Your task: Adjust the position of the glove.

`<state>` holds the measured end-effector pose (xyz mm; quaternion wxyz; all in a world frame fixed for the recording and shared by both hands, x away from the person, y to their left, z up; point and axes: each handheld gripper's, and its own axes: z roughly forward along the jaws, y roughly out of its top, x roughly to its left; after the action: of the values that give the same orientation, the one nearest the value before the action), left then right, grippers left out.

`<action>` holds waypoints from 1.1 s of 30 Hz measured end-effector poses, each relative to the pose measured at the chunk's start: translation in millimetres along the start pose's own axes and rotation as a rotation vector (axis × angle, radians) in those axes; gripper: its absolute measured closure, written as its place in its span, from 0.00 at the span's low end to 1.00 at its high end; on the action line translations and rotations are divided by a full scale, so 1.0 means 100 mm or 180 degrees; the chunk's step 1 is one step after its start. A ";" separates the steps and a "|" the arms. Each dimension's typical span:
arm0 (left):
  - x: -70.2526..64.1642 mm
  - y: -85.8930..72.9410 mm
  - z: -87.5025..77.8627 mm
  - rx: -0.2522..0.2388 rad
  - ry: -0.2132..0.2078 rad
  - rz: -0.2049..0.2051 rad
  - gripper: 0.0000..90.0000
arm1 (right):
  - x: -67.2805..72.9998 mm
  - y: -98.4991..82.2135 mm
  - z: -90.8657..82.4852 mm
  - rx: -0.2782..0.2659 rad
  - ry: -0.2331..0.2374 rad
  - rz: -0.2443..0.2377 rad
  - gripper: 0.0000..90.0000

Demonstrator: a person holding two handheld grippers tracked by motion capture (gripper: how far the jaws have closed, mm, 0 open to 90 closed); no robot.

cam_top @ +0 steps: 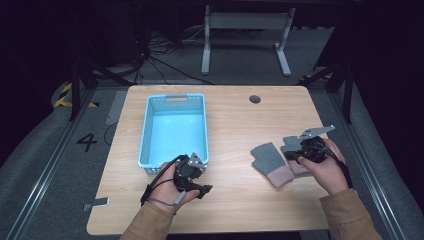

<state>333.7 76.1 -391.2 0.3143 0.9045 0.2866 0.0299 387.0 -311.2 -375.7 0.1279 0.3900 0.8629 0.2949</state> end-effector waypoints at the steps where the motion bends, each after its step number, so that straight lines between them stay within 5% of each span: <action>1: 0.00 0.00 0.00 -0.0011 -0.0004 0.0008 0.47 | 0.01 0.00 0.00 -0.0003 0.0008 -0.0002 1.00; 8: -0.01 0.01 0.00 -0.0055 -0.0032 0.0012 0.42 | 0.10 0.05 0.08 -0.0131 0.0163 0.0034 1.00; 18: -0.04 0.01 -0.01 -0.0033 -0.0083 0.0044 0.39 | 0.25 0.09 0.23 -0.0104 0.0369 0.0010 1.00; 33: -0.05 0.01 0.01 -0.0040 -0.0095 0.0021 0.35 | 0.41 0.14 0.54 -0.0020 0.0423 -0.0033 1.00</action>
<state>330.7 72.4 -390.8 0.3241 0.9039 0.2786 0.0192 392.2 -251.3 -409.8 0.0731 0.3646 0.8705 0.3223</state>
